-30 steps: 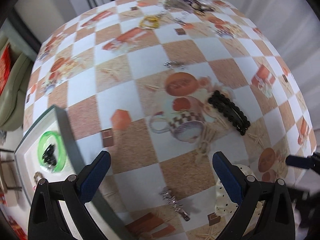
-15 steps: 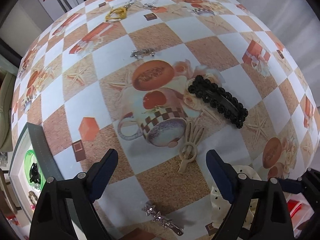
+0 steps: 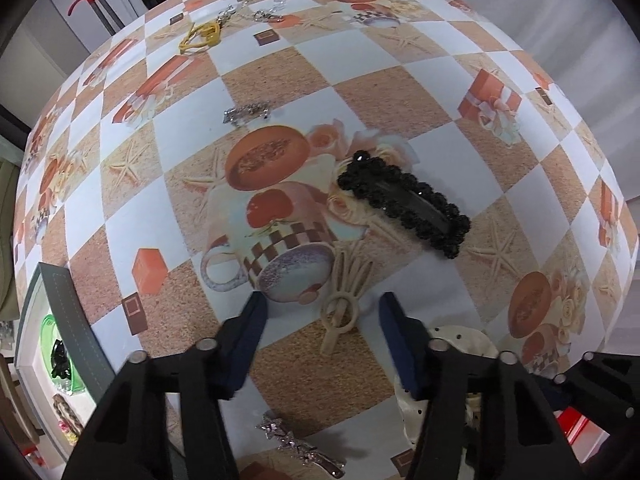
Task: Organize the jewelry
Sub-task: 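Grasp the cream polka-dot scrunchie with the right tool while the left tool grasps the beige bunny-ear clip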
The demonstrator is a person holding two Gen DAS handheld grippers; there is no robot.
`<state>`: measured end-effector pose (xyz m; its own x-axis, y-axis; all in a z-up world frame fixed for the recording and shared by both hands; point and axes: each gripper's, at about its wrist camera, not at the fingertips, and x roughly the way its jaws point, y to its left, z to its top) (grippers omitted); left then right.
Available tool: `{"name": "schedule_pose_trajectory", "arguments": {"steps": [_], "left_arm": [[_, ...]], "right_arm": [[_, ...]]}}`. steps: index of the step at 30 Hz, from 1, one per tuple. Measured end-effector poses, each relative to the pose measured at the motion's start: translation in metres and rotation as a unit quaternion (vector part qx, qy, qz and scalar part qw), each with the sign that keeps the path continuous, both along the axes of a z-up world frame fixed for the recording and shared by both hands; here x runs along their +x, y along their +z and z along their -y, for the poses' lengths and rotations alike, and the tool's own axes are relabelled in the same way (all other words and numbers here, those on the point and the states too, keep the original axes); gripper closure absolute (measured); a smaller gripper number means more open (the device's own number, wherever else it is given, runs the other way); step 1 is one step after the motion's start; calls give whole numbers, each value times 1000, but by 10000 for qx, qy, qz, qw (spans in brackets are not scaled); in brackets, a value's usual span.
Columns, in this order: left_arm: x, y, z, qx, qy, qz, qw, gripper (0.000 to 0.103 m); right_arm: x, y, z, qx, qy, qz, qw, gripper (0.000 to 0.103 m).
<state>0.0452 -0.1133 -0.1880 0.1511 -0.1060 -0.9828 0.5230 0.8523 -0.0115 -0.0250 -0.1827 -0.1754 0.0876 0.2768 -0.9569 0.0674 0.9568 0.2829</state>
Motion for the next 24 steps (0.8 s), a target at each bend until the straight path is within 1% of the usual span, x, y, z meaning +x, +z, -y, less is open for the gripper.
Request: {"name": "schedule_pose_trajectory", "arguments": {"steps": [1,3,4,5,8,12,19,24], "left_arm": [[0,2,0,-28,-14,1,10000,59],[0,3,4,-74,-10,-9,10000,72],[2,3,4,-94,9,-26,10000,77],[4,4,2,-145,50,-55,9999,79],[10,8,-5,-340,267,-172,9989,79],[11,15,-18,-599,536,-180,9966,79],[6,40,-41,-836,773,-7,9935,79],[8,55,-61,-952,1005,147,9903,79]], "right_arm": [[0,0,1,20,-12,-8,10000,68],[1,-1,1,52,-42,-19,10000,73],[0,0,1,66,-50,-19,10000,75],[0,1,3,79,-52,-18,10000,76],[0,4,9,109,-81,-13,9999,78],[3,10,18,172,-185,0,9997,78],[4,30,37,260,-340,97,9990,79],[7,43,45,298,-342,189,9988,79]]}}
